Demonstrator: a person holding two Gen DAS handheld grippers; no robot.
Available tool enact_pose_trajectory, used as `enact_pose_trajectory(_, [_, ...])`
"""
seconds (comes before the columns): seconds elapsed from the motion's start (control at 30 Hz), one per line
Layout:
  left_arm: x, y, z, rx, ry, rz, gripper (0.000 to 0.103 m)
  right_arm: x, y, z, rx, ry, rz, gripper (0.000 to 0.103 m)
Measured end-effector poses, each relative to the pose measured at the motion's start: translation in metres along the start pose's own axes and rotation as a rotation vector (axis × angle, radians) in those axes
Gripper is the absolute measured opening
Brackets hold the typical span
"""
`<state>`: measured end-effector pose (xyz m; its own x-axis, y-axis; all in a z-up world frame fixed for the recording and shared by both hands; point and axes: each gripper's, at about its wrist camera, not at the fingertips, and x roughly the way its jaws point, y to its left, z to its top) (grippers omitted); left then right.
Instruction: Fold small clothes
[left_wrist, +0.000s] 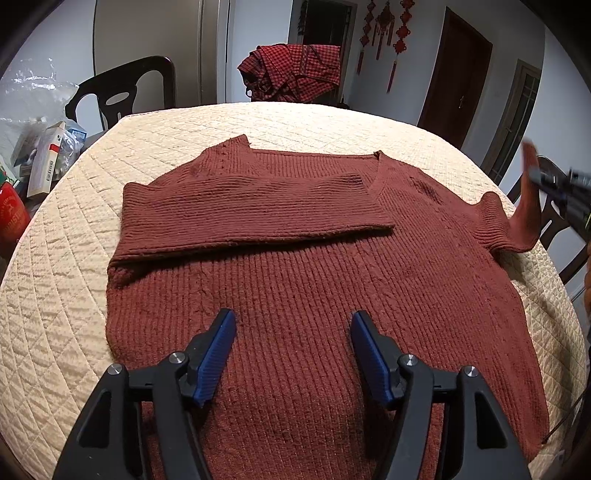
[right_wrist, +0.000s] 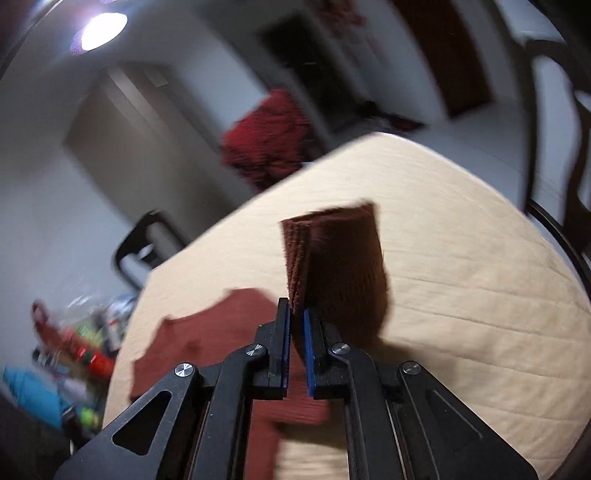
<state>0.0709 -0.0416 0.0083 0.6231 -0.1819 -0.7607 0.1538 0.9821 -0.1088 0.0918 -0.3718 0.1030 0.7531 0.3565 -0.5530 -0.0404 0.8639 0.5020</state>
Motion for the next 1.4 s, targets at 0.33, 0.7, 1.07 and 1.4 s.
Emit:
enact_pose_trajectory(0.33, [-0.015, 0.01, 0.007, -0.055, -0.014, -0.036, 0.068, 0.088, 0.089, -0.066, -0.219, 0.362, 0.202, 0.011])
enact_pose_trajectory(0.7, [-0.001, -0.018, 0.045, -0.028, 0.03, -0.218, 0.066, 0.045, 0.055, -0.065, -0.188, 0.263, 0.154, 0.02])
enact_pose_trajectory(1.07, [0.041, -0.043, 0.059, -0.005, 0.118, -0.24, 0.004, 0.041, 0.024, -0.073, -0.15, 0.271, 0.095, 0.02])
enact_pose_trajectory(1.4, [-0.001, -0.027, 0.095, 0.005, -0.09, -0.26, 0.004, 0.053, 0.018, -0.074, -0.165, 0.277, 0.015, 0.02])
